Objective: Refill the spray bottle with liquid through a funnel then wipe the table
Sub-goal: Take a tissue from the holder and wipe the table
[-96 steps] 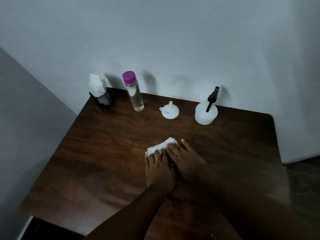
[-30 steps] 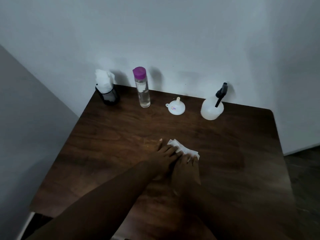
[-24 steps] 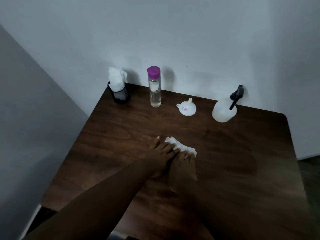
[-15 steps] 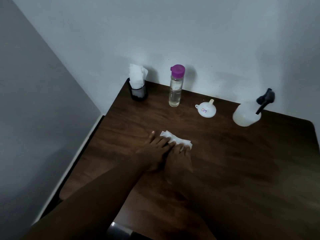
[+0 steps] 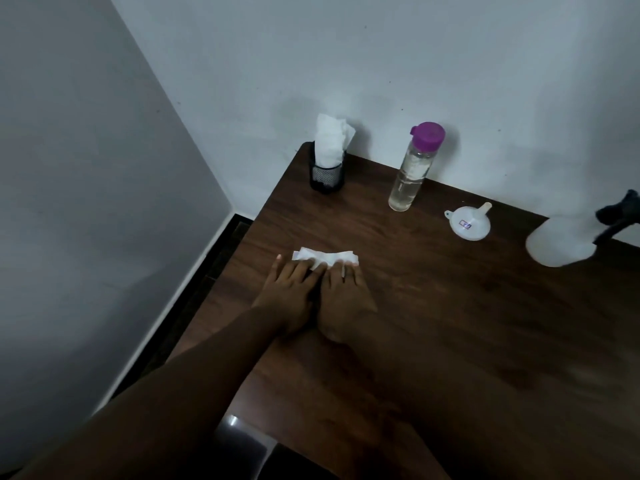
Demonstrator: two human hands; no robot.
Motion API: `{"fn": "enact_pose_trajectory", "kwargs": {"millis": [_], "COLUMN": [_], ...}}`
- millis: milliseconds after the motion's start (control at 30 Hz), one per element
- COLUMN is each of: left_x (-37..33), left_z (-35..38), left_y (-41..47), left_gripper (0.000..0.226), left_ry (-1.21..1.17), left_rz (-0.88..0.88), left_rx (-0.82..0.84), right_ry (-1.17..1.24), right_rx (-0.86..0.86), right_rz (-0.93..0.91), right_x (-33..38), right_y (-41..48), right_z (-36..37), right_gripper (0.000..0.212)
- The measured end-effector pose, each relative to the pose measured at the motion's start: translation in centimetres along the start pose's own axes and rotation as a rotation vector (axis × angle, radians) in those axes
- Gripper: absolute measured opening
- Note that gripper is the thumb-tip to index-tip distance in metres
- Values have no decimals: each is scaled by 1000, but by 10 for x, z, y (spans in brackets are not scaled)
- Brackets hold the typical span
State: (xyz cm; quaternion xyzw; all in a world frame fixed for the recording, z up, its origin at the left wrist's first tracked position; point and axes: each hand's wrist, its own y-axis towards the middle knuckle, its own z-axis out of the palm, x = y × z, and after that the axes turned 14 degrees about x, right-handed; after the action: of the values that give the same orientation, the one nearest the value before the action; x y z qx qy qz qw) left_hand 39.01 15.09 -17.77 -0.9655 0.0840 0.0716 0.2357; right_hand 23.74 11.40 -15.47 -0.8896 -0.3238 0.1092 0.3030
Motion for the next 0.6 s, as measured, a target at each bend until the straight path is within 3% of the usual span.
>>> {"fn": "enact_pose_trajectory", "kwargs": {"millis": [333,467,600], "left_x": [-46,-78,-108], "left_z": [10,16,27], "left_y": [-21,-26,-29], "left_gripper": [89,77,84], "left_ry": [-119,-183,-193], "left_rz": [-225,-291,-352], "left_rx": [34,39,38], "right_ry": [-119,-180,-217], "right_rx": [-53,-64,-59], "right_rz": [-208,-290,-341], "right_x": [-35,-56,-79], "right_y": [-11,-22,-30], "right_z": [6,9,25], "right_gripper": [72,73,75]}}
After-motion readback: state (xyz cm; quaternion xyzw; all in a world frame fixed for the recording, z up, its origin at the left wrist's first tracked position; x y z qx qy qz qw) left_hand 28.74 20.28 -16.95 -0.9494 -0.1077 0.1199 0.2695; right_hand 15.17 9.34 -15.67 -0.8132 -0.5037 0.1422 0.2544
